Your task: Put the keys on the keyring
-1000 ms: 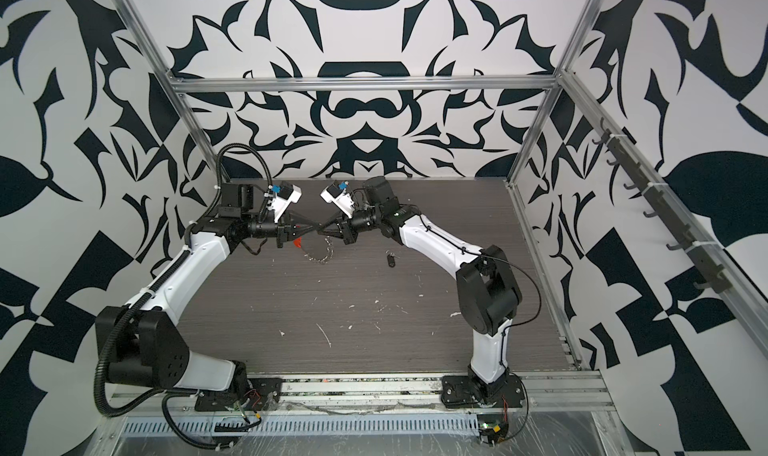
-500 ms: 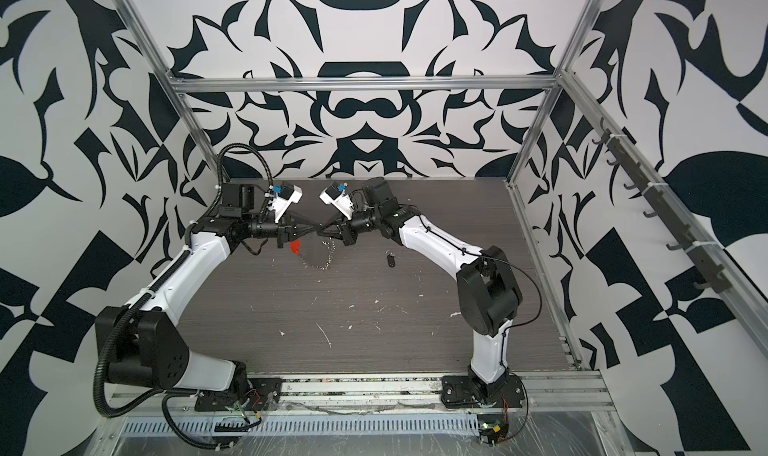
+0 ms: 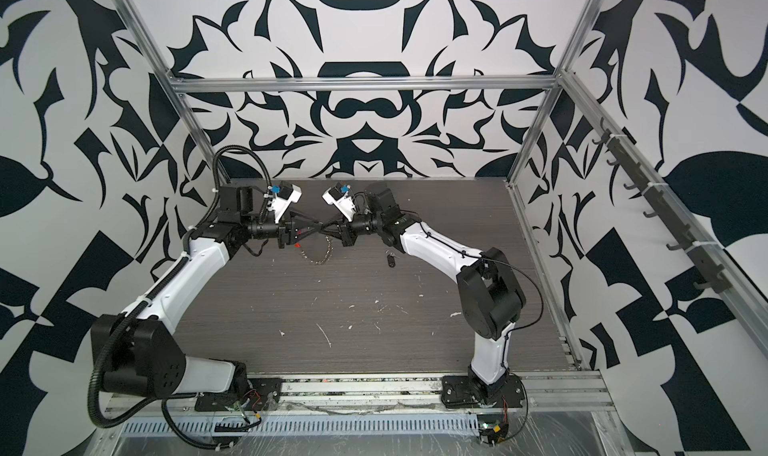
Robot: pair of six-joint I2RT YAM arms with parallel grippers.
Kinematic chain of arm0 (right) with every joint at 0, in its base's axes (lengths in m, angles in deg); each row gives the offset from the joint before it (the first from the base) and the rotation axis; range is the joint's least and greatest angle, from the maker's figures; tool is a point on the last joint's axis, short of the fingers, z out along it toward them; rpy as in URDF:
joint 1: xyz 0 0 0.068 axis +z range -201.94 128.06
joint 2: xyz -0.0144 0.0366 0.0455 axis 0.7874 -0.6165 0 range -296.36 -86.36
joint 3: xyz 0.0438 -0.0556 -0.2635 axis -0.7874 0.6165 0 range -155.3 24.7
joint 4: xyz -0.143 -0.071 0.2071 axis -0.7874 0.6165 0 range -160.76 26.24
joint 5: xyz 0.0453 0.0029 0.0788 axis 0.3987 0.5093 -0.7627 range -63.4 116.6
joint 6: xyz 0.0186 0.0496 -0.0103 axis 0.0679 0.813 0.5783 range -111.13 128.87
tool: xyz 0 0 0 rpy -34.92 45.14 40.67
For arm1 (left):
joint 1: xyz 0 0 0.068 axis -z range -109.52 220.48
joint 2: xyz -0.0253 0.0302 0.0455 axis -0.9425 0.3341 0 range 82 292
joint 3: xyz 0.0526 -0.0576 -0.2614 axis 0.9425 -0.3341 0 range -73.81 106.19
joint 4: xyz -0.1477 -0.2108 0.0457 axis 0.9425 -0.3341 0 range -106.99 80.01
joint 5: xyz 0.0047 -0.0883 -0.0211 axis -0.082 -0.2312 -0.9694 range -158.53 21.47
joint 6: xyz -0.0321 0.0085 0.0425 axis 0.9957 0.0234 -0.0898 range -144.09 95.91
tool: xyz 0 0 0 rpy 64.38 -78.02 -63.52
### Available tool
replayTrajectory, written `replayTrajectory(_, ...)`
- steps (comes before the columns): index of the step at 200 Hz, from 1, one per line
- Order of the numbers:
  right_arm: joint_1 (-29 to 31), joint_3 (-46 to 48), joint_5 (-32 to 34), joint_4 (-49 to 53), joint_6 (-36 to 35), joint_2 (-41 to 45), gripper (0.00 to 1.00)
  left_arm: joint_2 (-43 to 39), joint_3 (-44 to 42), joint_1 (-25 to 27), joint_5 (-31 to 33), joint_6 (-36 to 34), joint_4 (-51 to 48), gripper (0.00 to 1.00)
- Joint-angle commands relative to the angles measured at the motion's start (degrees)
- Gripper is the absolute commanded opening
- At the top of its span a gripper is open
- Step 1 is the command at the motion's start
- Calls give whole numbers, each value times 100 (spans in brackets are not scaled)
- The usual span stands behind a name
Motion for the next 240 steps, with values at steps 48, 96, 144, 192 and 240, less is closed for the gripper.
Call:
replayTrajectory(48, 31, 223, 440, -1308, 339, 357, 0, -1054, -803, 10, 1359, 2264, 1575, 26)
replayTrajectory(96, 34, 386, 254, -2194, 1075, 304, 0, -1159, -2085, 17, 1148, 3001, 3912, 26)
replayTrajectory(144, 26, 446, 68, -2422, 1299, 290, 0, -726, -1782, 19, 722, 3387, 4163, 14)
replayTrajectory(192, 28, 431, -113, -2318, 1279, 260, 0, -889, -1756, 13, 771, 3098, 4126, 11)
replayTrajectory(240, 21, 335, -425, -2267, 1375, 215, 0, -670, -1026, -141, 182, 2630, 2992, 15)
